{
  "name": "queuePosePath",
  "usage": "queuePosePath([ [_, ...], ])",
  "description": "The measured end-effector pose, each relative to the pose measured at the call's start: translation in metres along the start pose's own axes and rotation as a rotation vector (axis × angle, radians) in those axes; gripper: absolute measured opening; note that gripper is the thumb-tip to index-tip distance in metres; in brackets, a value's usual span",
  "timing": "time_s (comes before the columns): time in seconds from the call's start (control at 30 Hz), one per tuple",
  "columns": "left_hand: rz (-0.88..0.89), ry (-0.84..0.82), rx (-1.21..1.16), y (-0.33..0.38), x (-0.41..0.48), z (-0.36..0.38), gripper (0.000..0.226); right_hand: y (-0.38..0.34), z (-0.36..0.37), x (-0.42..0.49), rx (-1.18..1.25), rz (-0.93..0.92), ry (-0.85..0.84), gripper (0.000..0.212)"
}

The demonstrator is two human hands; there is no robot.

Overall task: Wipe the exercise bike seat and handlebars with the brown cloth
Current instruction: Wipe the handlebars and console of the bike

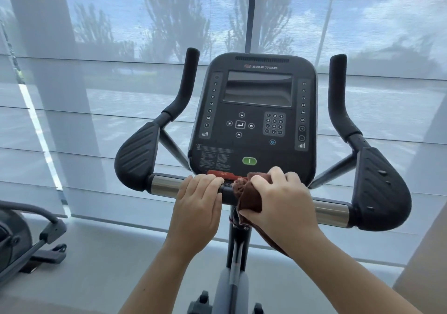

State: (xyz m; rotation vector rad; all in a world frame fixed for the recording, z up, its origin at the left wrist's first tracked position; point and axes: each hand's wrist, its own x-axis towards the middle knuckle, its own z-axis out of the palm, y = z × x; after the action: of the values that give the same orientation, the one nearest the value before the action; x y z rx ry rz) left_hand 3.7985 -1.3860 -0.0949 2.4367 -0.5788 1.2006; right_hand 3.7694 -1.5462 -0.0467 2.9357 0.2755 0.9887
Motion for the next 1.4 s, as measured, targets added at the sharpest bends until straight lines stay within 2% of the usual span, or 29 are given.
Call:
queuePosePath([
  [0.17,0.016,-0.048,0.019,-0.001,0.000,-0.005,0.036,-0.001,0.000,0.000,0.024,-0.054,0.001,0.045],
  [0.43,-0.044,-0.074,0.058,0.010,0.001,-0.007,0.038,0.082,-0.016,-0.036,0.033,0.032,-0.005,0.056],
  [0.5,-0.061,-0.074,0.078,0.019,0.001,-0.006,0.040,0.078,-0.015,-0.033,0.039,0.021,-0.009,0.056],
  [0.67,0.049,-0.090,0.082,0.055,0.002,0.006,0.041,0.047,-0.004,-0.024,0.070,-0.054,0.038,0.054],
  [0.9,0.003,-0.107,0.071,0.060,-0.003,0.007,0.044,0.096,-0.012,-0.043,0.036,-0.041,0.030,0.052],
  [1.0,-0.001,-0.102,0.079,0.066,-0.002,0.010,0.045,0.082,-0.011,-0.037,0.014,-0.020,0.015,0.050],
  [1.13,0.008,-0.089,0.085,0.067,-0.004,0.014,0.044,0.061,-0.009,-0.027,0.063,-0.080,0.014,0.049],
  [1.4,-0.001,-0.066,0.065,0.065,-0.008,0.017,0.043,0.089,-0.012,-0.041,0.033,-0.005,-0.012,0.049],
])
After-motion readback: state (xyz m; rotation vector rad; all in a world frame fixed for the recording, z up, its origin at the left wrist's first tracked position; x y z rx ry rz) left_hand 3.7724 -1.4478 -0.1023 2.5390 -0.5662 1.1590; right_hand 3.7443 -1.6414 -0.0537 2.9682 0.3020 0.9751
